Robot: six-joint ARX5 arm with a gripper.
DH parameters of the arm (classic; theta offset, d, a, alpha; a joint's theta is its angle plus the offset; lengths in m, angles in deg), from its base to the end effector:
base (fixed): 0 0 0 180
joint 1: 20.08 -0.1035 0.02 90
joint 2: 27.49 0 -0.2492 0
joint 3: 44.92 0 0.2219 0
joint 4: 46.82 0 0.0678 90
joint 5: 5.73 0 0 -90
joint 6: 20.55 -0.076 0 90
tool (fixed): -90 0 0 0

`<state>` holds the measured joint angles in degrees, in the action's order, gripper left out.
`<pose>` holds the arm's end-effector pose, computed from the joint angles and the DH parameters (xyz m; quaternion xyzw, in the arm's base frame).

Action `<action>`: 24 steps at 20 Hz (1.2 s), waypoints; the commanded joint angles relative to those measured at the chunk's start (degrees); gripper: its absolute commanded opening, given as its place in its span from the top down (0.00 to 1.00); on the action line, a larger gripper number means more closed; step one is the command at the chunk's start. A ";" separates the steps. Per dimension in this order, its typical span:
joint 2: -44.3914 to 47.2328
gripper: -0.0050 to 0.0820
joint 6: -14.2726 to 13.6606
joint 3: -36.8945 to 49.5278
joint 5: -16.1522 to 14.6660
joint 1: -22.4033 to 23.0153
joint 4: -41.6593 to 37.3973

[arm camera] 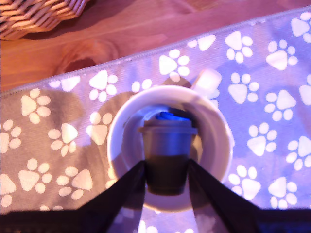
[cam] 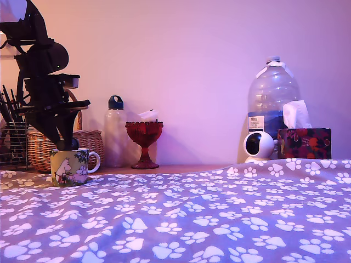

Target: Pick the coffee capsule and then drop it inside the coffee cup in front of you

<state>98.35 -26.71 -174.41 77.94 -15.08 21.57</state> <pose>0.4461 -0.0474 0.1900 0.0390 0.5301 -0.1120 0.8396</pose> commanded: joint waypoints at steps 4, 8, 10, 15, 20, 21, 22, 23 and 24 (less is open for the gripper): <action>2.03 0.69 0.15 -0.33 -0.02 -0.55 -0.15; 2.03 0.37 0.13 -0.33 -0.07 -0.85 -0.15; 2.03 0.11 0.07 -0.33 0.52 -0.87 0.04; 2.01 0.11 -0.26 -0.33 0.39 -0.85 0.44; 1.97 0.12 -0.28 -0.33 0.42 -0.87 2.69; 1.86 0.16 -0.28 -0.33 0.39 -0.85 3.19; 1.66 0.21 -0.26 -0.33 0.42 -0.85 3.54; 1.51 0.31 -0.24 -0.35 0.39 -0.85 3.67; 0.90 0.44 -0.22 -0.35 0.39 -0.81 3.91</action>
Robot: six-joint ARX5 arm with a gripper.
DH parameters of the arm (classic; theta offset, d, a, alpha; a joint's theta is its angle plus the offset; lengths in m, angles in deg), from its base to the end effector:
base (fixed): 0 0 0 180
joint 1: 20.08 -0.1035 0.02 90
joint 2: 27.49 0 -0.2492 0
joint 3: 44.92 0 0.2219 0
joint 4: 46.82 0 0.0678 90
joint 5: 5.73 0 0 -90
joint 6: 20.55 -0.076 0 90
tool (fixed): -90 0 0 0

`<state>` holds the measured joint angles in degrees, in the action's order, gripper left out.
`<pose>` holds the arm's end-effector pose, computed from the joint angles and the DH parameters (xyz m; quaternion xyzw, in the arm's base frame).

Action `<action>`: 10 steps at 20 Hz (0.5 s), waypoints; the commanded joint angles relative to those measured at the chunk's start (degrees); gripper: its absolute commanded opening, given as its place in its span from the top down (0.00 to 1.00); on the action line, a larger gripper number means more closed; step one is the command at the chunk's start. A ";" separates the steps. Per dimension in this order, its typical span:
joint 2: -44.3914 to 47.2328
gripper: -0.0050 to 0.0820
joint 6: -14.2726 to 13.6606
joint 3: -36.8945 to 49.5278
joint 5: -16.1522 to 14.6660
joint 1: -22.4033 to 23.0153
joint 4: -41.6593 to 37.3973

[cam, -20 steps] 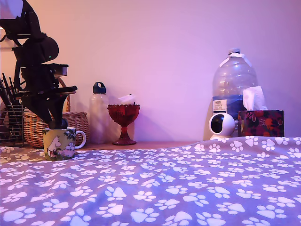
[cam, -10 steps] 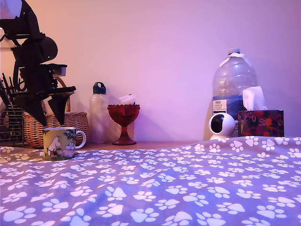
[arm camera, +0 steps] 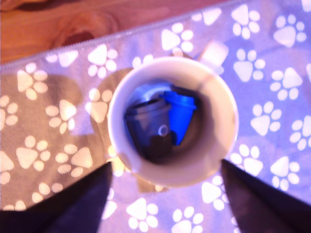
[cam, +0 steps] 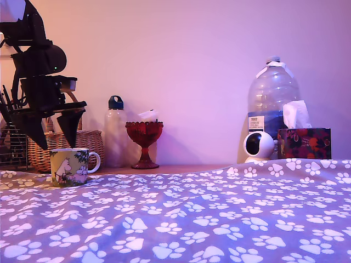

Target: Pick the coffee capsule and then drop it inside the coffee cup in front of you

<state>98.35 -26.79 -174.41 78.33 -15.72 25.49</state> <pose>0.4377 -0.0413 0.1861 0.0370 0.5590 -0.1047 0.8217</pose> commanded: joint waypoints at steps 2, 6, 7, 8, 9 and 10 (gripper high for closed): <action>-0.15 0.80 0.28 -0.35 -0.13 -0.07 -0.02; -3.02 0.96 0.44 -0.35 -1.18 -0.07 -1.31; -3.98 0.96 1.01 -0.35 -1.36 -0.09 -2.10; -4.85 0.96 1.64 -0.33 -1.36 -0.09 -2.82; -6.08 0.96 1.84 -0.33 -1.36 -0.09 -3.08; -7.26 0.96 1.84 -0.33 -1.36 -0.09 -3.17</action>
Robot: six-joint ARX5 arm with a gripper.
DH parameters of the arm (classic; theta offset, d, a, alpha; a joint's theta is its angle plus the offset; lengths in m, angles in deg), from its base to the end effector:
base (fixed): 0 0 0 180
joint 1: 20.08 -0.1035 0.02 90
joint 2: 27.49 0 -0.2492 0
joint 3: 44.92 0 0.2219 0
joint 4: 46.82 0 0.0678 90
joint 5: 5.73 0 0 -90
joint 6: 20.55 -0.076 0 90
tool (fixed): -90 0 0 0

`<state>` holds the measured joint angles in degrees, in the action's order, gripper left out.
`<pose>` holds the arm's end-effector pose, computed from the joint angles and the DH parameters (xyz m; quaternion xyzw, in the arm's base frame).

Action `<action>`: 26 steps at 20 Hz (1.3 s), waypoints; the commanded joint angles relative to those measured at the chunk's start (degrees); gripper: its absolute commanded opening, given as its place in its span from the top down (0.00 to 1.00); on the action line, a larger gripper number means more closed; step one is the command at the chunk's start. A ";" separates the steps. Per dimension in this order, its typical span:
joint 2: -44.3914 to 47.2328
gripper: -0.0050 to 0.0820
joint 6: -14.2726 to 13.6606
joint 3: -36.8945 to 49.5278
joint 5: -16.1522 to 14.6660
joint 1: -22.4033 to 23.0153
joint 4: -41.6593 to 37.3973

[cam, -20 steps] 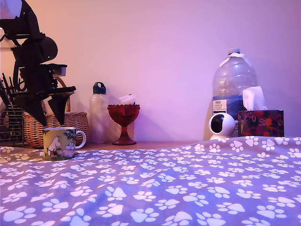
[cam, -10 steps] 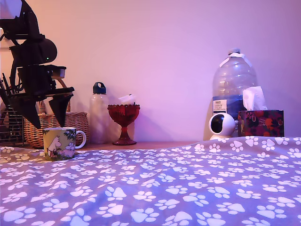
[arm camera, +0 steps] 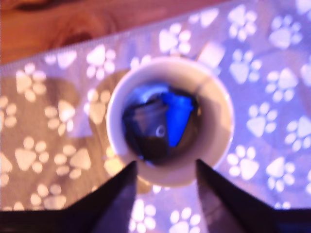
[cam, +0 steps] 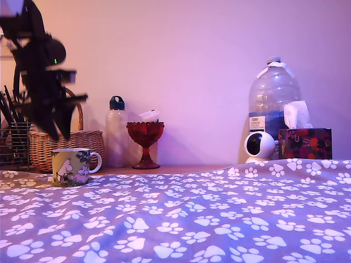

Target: Pick the coffee capsule and then drop it inside the coffee cup in front of you

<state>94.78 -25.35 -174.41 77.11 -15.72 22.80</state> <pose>0.4375 -0.0429 0.2152 0.0230 0.5138 -0.1075 0.8508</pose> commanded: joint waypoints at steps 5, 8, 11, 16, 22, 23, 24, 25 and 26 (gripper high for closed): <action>-8.96 0.96 0.39 -0.31 -0.13 -0.09 -1.44; -12.11 0.96 0.42 -0.15 -0.13 -0.09 -1.31; -14.49 0.96 0.44 0.09 -0.33 -0.07 -0.96; -19.71 0.96 0.50 5.62 -1.40 -0.09 -2.71; -31.15 0.96 1.42 24.79 -1.38 -0.13 -13.77; -33.29 0.96 1.62 28.28 -1.38 -0.13 -15.78; -35.71 0.96 1.79 31.93 -1.40 -0.13 -17.59; -38.10 0.96 1.84 35.67 -1.38 -0.13 -19.61; -40.68 0.96 2.01 39.65 -1.36 -0.13 -21.81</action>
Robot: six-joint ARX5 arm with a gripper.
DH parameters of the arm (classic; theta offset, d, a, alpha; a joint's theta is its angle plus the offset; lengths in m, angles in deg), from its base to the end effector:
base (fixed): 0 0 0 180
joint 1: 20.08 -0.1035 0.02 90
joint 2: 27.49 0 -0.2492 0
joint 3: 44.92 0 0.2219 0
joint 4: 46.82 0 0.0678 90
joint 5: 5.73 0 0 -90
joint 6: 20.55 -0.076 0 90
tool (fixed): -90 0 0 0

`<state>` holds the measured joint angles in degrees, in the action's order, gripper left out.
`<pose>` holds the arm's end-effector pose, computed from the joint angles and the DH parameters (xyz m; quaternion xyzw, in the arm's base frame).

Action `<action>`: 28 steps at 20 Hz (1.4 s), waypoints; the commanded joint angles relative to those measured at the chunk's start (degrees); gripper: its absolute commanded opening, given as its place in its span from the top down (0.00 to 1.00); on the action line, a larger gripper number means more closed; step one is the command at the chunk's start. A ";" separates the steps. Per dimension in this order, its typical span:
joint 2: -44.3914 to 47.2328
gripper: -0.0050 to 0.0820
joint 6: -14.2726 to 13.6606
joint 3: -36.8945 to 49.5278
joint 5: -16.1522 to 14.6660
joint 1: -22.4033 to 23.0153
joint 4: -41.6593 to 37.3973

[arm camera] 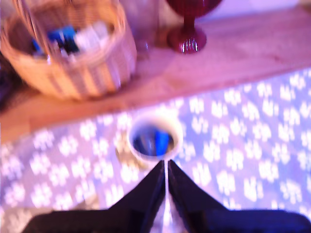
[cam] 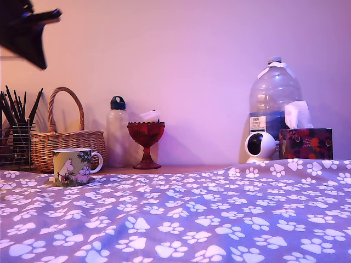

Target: Pick the coffee capsule and then drop it inside the coffee cup in front of you

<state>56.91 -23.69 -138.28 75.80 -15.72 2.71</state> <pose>0.3217 -0.0358 0.2931 0.0131 0.3435 -0.1143 0.9321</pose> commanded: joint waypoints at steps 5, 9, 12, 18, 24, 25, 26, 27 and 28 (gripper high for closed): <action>-14.80 0.96 1.84 21.97 -0.04 -2.12 -12.70; -23.41 0.96 3.23 36.28 -0.04 -3.91 -22.12; -29.40 0.96 3.43 46.27 -0.07 -4.63 -29.33; -42.58 0.96 5.05 61.11 -0.04 -4.63 -37.22; -53.20 0.96 8.20 69.44 -0.44 -4.61 -38.14; -55.23 0.96 9.27 70.58 -0.50 -4.61 -38.07; -57.24 0.96 10.49 71.58 -0.50 -4.61 -37.29; -59.30 0.96 10.82 72.32 -0.55 -4.57 -36.00; -61.35 0.96 10.82 72.98 -0.57 -4.57 -34.56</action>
<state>-3.31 -13.20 -66.98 75.34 -20.22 -32.06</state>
